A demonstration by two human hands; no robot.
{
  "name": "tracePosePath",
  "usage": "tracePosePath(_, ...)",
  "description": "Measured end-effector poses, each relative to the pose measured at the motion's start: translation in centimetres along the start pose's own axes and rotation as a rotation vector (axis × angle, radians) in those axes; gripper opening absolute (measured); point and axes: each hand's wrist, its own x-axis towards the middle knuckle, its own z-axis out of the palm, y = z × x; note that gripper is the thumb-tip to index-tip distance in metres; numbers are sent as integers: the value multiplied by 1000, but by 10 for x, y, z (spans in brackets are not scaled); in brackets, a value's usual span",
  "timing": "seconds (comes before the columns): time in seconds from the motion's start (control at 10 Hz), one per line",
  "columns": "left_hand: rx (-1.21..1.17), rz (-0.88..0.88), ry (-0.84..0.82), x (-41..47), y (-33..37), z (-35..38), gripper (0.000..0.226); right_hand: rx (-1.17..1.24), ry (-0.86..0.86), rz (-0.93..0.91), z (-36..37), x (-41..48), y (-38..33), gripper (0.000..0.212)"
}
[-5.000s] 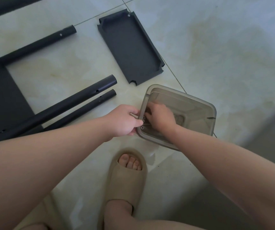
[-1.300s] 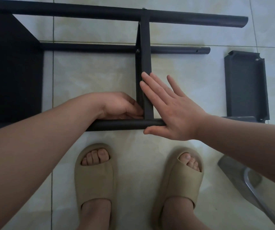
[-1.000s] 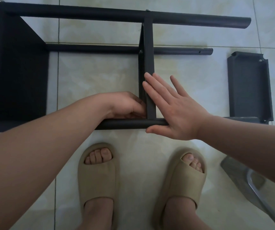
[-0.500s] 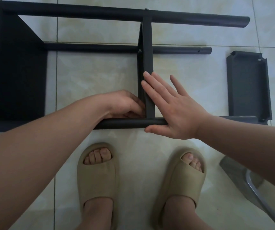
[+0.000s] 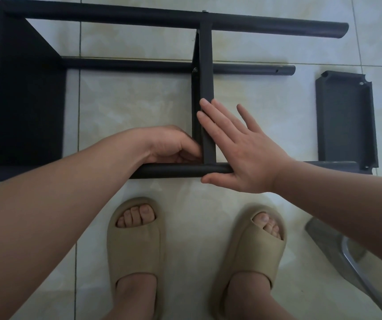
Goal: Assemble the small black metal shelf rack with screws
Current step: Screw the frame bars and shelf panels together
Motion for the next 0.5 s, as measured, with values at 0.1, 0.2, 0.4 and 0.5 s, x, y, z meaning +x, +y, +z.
tracePosePath(0.1, 15, -20, 15, 1, 0, -1, 34, -3, 1, 1, 0, 0, 0, 105)
tracePosePath(0.2, 8, -47, 28, -1, 1, -1, 25, 2, 1, 3, 0, 0, 0, 105)
tracePosePath(0.4, 19, -51, 7, 1, 0, -3, 26, 4, 0, 5, 0, 0, -1, 105)
tracePosePath(0.5, 46, -20, -25, 2, -1, -2, 32, 3, -1, 5, 0, 0, -1, 105)
